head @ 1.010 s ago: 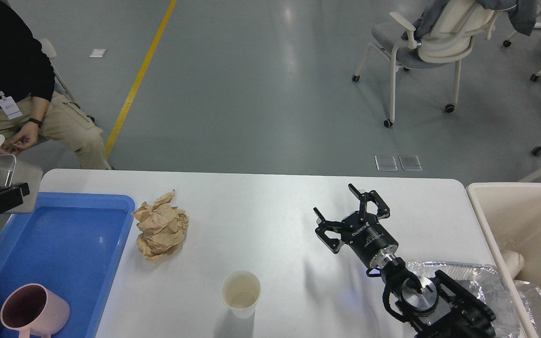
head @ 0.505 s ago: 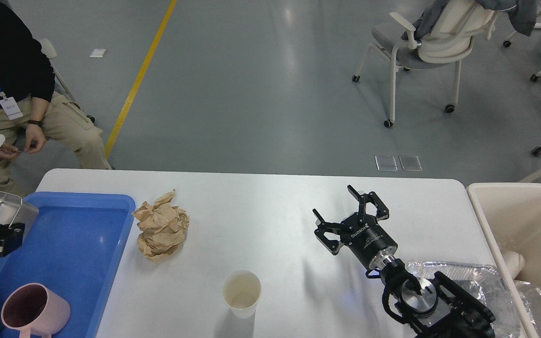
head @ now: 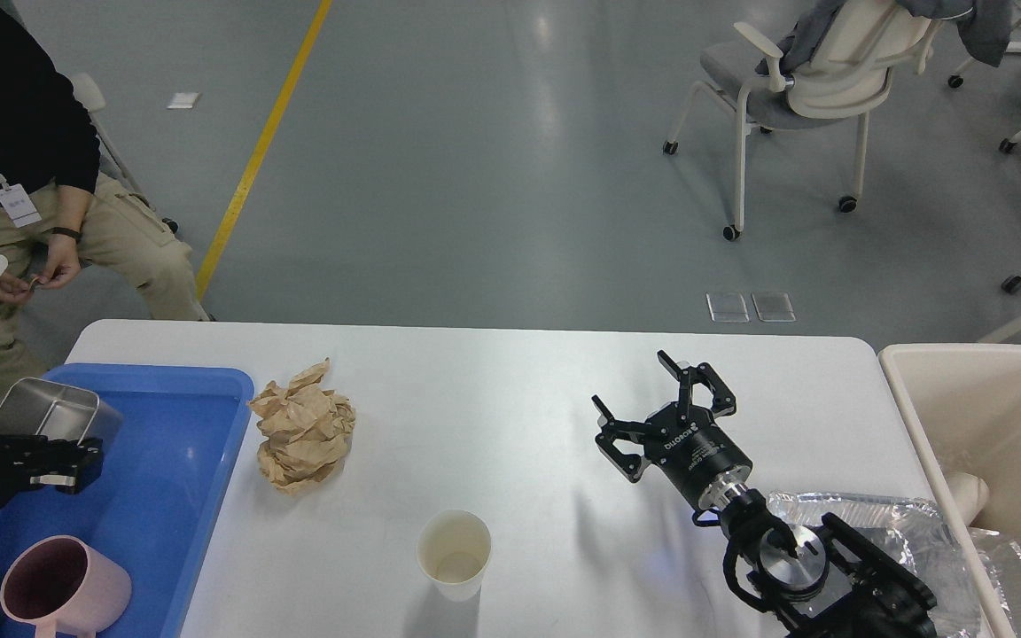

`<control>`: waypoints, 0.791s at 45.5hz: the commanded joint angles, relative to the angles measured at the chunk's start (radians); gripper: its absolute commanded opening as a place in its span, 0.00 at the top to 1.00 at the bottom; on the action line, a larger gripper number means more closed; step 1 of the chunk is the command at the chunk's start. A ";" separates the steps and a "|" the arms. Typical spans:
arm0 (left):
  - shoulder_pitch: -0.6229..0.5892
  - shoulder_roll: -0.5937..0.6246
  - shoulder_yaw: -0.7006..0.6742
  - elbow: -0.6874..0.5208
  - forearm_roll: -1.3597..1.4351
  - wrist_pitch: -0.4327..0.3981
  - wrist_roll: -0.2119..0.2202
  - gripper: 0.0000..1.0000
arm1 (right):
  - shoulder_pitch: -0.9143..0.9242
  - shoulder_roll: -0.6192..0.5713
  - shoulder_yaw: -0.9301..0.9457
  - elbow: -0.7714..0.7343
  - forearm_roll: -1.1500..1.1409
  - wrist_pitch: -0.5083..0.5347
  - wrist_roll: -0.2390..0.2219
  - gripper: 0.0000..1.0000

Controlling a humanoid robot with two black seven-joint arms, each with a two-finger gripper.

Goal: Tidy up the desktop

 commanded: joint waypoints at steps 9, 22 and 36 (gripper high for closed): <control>-0.002 -0.081 -0.010 0.051 0.006 0.001 0.002 0.74 | 0.000 0.001 -0.001 0.000 0.000 0.000 0.000 0.00; 0.000 -0.131 -0.019 0.080 -0.197 0.008 0.072 0.14 | -0.002 -0.002 -0.001 0.000 -0.002 -0.002 0.000 0.00; -0.049 -0.147 -0.036 0.059 -0.368 -0.005 0.068 0.05 | -0.002 -0.002 -0.001 0.000 0.000 -0.003 0.000 0.00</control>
